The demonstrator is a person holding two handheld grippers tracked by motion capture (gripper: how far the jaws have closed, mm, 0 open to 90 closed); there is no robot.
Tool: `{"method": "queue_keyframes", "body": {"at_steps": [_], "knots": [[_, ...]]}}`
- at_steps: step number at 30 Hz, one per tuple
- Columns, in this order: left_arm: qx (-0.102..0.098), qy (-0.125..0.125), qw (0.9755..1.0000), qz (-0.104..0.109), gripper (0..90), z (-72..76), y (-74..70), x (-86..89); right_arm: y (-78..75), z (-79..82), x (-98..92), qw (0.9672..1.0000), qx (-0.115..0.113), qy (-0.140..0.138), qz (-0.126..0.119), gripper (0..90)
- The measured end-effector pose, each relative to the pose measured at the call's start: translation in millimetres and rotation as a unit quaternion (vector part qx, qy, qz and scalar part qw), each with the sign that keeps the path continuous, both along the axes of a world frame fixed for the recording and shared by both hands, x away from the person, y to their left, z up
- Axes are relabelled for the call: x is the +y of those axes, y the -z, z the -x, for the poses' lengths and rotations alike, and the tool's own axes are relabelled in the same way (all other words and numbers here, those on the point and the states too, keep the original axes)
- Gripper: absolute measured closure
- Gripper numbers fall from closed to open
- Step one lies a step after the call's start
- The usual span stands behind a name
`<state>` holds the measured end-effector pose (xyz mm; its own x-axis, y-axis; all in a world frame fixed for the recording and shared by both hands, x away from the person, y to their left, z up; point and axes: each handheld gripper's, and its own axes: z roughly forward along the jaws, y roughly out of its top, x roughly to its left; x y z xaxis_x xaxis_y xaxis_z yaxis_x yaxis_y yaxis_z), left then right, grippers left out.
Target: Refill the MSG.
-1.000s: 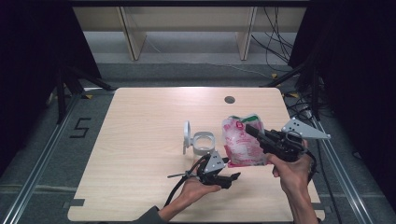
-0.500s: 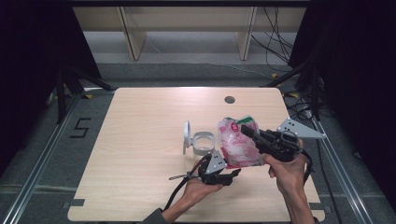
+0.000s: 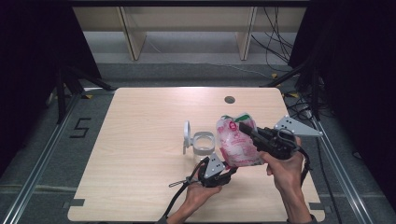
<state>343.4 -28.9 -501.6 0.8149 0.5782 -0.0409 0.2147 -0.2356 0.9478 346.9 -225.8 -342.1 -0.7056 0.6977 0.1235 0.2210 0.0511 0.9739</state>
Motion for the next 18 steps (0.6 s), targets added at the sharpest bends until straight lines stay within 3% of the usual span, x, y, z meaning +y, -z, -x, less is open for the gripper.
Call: {"method": "queue_keyframes", "body": {"at_steps": [6, 7, 9, 14, 18], "knots": [[0.001, -0.008, 0.9998, 0.017, 74.9, 6.4, 3.7, -5.1, -0.9, -4.9, 7.8, 1.0000, -0.002, 0.002, 0.008, 90.0], [0.005, -0.009, 0.9997, 0.020, 75.1, 6.8, 4.2, -5.4, -1.1, -7.1, 8.4, 0.9997, -0.013, 0.008, 0.018, 90.0], [0.012, -0.016, 0.9995, 0.025, 75.5, 8.4, 5.8, -7.0, -0.1, -9.4, 12.2, 1.0000, 0.003, 0.004, 0.007, 90.0], [0.032, -0.026, 0.9977, 0.055, 75.9, 6.1, 10.8, -11.5, 2.2, -19.6, 19.5, 0.9997, 0.002, 0.010, 0.020, 90.0], [0.036, -0.037, 0.9967, 0.063, 76.1, 4.9, 11.6, -12.4, 2.5, -23.9, 26.9, 0.9997, 0.017, 0.011, 0.016, 90.0]]}}
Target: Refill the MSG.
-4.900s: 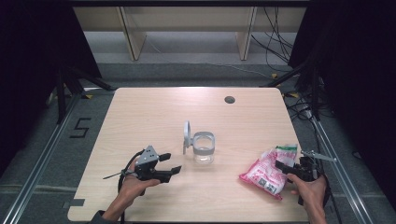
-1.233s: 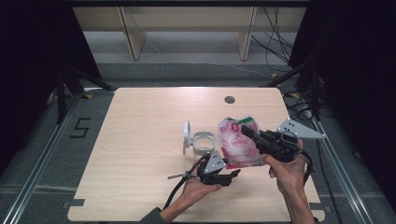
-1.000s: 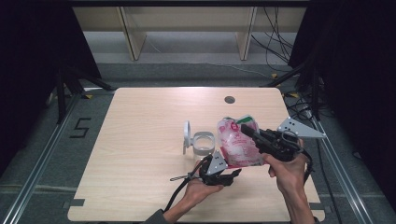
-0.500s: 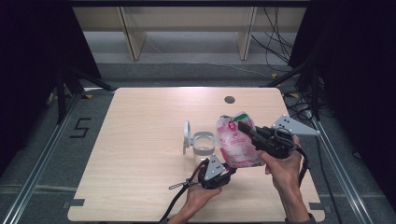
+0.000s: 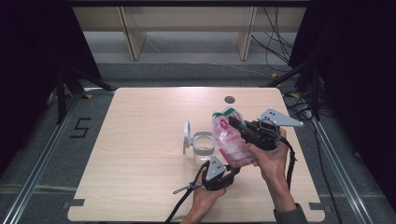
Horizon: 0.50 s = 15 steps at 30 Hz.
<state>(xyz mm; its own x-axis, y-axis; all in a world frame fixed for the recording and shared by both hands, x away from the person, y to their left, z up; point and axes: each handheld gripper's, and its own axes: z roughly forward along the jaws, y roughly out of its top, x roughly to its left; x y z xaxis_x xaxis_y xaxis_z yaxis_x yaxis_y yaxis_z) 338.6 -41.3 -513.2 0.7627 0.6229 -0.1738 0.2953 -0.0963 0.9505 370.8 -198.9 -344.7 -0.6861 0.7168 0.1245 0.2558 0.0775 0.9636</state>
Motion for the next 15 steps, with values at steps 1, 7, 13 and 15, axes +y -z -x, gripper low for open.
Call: {"method": "queue_keyframes", "body": {"at_steps": [1, 7, 13, 15], "knots": [[0.004, -0.004, 1.0000, 0.005, 76.1, -0.6, 0.3, -0.8, -0.1, -1.2, 2.4, 1.0000, 0.001, 0.002, 0.001, 90.0], [0.010, -0.009, 0.9998, 0.016, 76.5, -4.1, 2.4, -3.7, 3.4, -12.5, 15.3, 0.9999, -0.004, -0.006, 0.012, 90.0], [0.000, -0.013, 0.9998, 0.016, 76.8, -4.1, 3.1, -5.1, 5.9, -16.8, 27.9, 0.9998, -0.001, -0.008, 0.017, 90.0], [-0.001, -0.012, 0.9998, 0.015, 76.9, -4.3, 2.4, -5.3, 6.0, -18.5, 29.7, 0.9998, -0.003, -0.010, 0.017, 90.0]]}}
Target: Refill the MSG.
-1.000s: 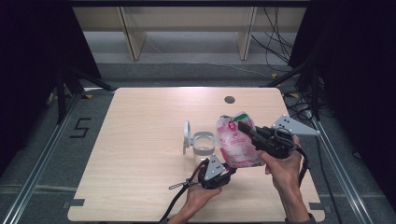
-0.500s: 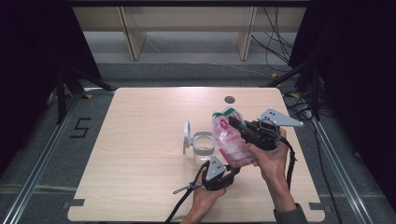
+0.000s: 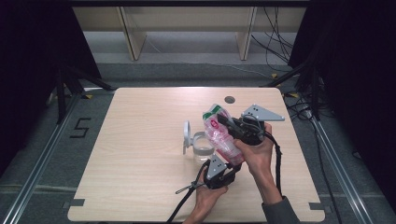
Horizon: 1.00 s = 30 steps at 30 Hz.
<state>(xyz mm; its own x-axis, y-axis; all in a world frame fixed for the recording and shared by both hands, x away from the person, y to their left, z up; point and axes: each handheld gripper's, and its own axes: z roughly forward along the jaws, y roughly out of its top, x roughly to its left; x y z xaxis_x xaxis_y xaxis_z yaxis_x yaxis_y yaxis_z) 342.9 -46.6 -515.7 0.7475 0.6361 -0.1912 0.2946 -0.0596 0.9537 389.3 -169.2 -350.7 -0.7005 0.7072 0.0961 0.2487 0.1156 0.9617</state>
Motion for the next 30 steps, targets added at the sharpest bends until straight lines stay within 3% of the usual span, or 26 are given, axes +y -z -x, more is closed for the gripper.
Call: {"method": "queue_keyframes", "body": {"at_steps": [1, 4, 5, 6, 8, 9, 13, 16, 21, 25, 26, 28, 30], "knots": [[-0.003, 0.003, 1.0000, 0.008, 76.8, -0.7, 0.4, -0.8, -0.1, 0.2, 0.7, 1.0000, 0.002, 0.009, 0.002, 90.0], [-0.006, 0.000, 0.9999, 0.010, 76.9, -0.8, 0.3, -2.3, 0.2, -2.4, 2.4, 1.0000, -0.003, -0.001, 0.003, 90.0], [-0.007, 0.000, 0.9999, 0.009, 76.9, -1.1, 0.5, -3.0, 0.8, -3.9, 2.8, 1.0000, -0.007, -0.004, 0.006, 90.0], [-0.008, -0.001, 0.9999, 0.008, 76.9, -1.2, 0.8, -3.9, 1.1, -3.1, 3.7, 1.0000, 0.002, 0.001, 0.004, 90.0], [-0.013, 0.002, 0.9999, 0.004, 77.0, -0.8, 1.3, -5.3, 2.7, -5.0, 5.7, 0.9999, -0.008, -0.003, 0.009, 90.0], [-0.014, 0.002, 0.9999, 0.005, 77.0, -1.2, 1.6, -5.7, 3.2, -4.7, 7.3, 0.9999, 0.004, -0.005, 0.008, 90.0], [-0.012, 0.001, 0.9999, 0.006, 77.1, -1.2, 1.5, -6.9, 5.5, -7.7, 10.0, 0.9999, 0.007, -0.005, 0.014, 90.0], [-0.012, 0.001, 0.9999, 0.007, 77.1, -2.6, 2.0, -6.9, 7.3, -11.8, 12.9, 0.9998, -0.004, -0.015, 0.015, 90.0], [-0.013, 0.001, 0.9999, 0.011, 77.1, -5.0, 0.3, -7.2, 6.5, -12.0, 16.3, 0.9998, 0.004, -0.007, 0.018, 90.0], [-0.012, -0.001, 0.9998, 0.013, 77.2, -7.0, 0.0, -8.8, 6.1, -14.7, 16.8, 0.9997, 0.000, -0.009, 0.023, 90.0], [-0.011, -0.002, 0.9998, 0.014, 77.2, -7.8, 0.1, -9.4, 6.2, -16.4, 15.9, 0.9995, -0.010, -0.006, 0.028, 90.0], [-0.011, -0.001, 0.9998, 0.014, 77.2, -8.9, -0.1, -10.9, 7.0, -16.9, 17.0, 0.9997, 0.002, -0.004, 0.022, 90.0], [-0.012, -0.001, 0.9998, 0.016, 77.2, -9.1, 0.1, -13.0, 7.4, -18.6, 17.6, 0.9995, -0.003, -0.006, 0.029, 90.0]]}}
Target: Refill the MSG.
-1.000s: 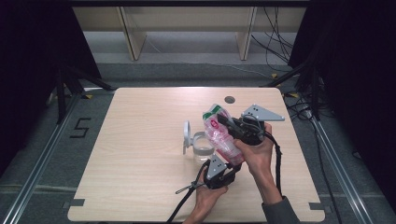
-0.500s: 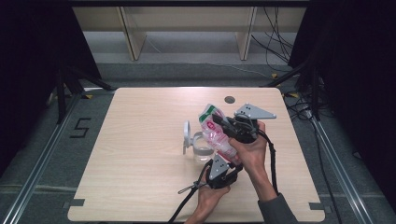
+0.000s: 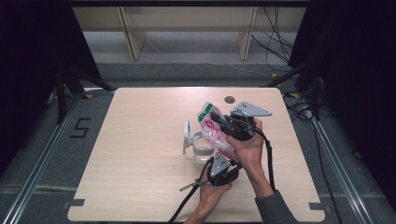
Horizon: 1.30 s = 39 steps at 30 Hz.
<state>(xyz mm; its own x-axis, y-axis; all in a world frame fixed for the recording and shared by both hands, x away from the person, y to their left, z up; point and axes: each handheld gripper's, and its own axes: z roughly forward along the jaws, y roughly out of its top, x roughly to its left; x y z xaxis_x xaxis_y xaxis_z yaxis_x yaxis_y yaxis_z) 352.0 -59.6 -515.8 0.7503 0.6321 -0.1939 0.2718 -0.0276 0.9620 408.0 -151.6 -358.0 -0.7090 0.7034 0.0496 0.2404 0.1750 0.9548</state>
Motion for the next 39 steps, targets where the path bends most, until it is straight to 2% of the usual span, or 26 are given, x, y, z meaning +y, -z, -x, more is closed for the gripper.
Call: {"method": "queue_keyframes", "body": {"at_steps": [1, 2, 3, 6, 7, 8, 10, 16, 20, 22, 23, 26, 27, 28, 32, 33, 39], "knots": [[0.000, 0.000, 1.0000, -0.001, 77.2, -0.1, -0.1, -0.6, 0.7, -1.9, 0.4, 0.9999, -0.012, -0.001, 0.001, 90.0], [-0.001, 0.000, 1.0000, -0.001, 77.2, -0.4, -0.2, -1.4, 0.3, -0.5, 0.8, 1.0000, -0.002, 0.006, 0.004, 90.0], [-0.001, 0.000, 1.0000, 0.000, 77.2, -0.7, 0.1, -2.0, 0.6, -2.1, 1.6, 0.9999, -0.011, 0.003, 0.011, 90.0], [-0.001, 0.000, 1.0000, 0.000, 77.3, -1.4, 1.0, -2.9, 1.1, -2.4, 2.7, 0.9998, -0.009, 0.007, 0.018, 90.0], [0.000, 0.000, 1.0000, 0.000, 77.3, -1.8, 1.2, -3.0, 2.1, -4.3, 3.2, 0.9997, -0.014, 0.000, 0.018, 90.0], [-0.001, 0.002, 1.0000, -0.003, 77.3, -2.4, 1.4, -3.0, 2.2, -2.1, 4.0, 0.9998, 0.000, 0.010, 0.015, 90.0], [-0.001, 0.001, 1.0000, -0.001, 77.3, -2.5, 1.4, -3.3, 2.7, -2.3, 5.2, 0.9997, 0.002, 0.011, 0.020, 90.0], [-0.006, 0.002, 1.0000, 0.004, 77.4, -3.8, 0.3, -2.4, 1.0, -2.7, 7.5, 0.9994, -0.015, 0.005, 0.030, 90.0], [-0.005, 0.003, 1.0000, 0.004, 77.4, -4.2, 0.2, -3.0, 0.2, -1.8, 9.1, 0.9994, -0.016, 0.003, 0.032, 90.0], [-0.007, 0.004, 1.0000, 0.005, 77.4, -5.0, 0.9, -3.4, 1.2, 0.5, 11.4, 0.9995, -0.005, 0.014, 0.027, 90.0], [-0.005, 0.003, 1.0000, 0.005, 77.5, -5.1, 0.9, -3.4, 1.7, -1.4, 11.7, 0.9995, -0.009, 0.003, 0.031, 90.0], [-0.008, 0.002, 1.0000, 0.004, 77.4, -6.7, 1.4, -3.7, 1.6, -1.2, 12.0, 0.9994, -0.005, 0.004, 0.035, 90.0], [-0.009, 0.002, 1.0000, 0.004, 77.5, -6.8, 1.3, -3.7, 1.3, -2.2, 11.6, 0.9992, -0.010, 0.002, 0.039, 90.0], [-0.009, 0.002, 1.0000, 0.004, 77.5, -6.9, 1.3, -3.8, 1.6, -1.9, 12.4, 0.9994, -0.008, 0.008, 0.032, 90.0], [-0.009, 0.004, 0.9999, 0.007, 77.5, -8.1, 0.0, -5.1, 0.8, -2.6, 12.5, 0.9994, -0.011, 0.000, 0.032, 90.0], [-0.009, 0.004, 0.9999, 0.010, 77.5, -8.2, -0.3, -5.5, -0.1, -0.6, 13.1, 0.9994, -0.003, 0.007, 0.033, 90.0], [-0.010, 0.001, 0.9998, 0.015, 77.5, -9.7, -0.1, -7.0, -0.5, -1.3, 15.6, 0.9987, -0.018, 0.001, 0.048, 90.0]]}}
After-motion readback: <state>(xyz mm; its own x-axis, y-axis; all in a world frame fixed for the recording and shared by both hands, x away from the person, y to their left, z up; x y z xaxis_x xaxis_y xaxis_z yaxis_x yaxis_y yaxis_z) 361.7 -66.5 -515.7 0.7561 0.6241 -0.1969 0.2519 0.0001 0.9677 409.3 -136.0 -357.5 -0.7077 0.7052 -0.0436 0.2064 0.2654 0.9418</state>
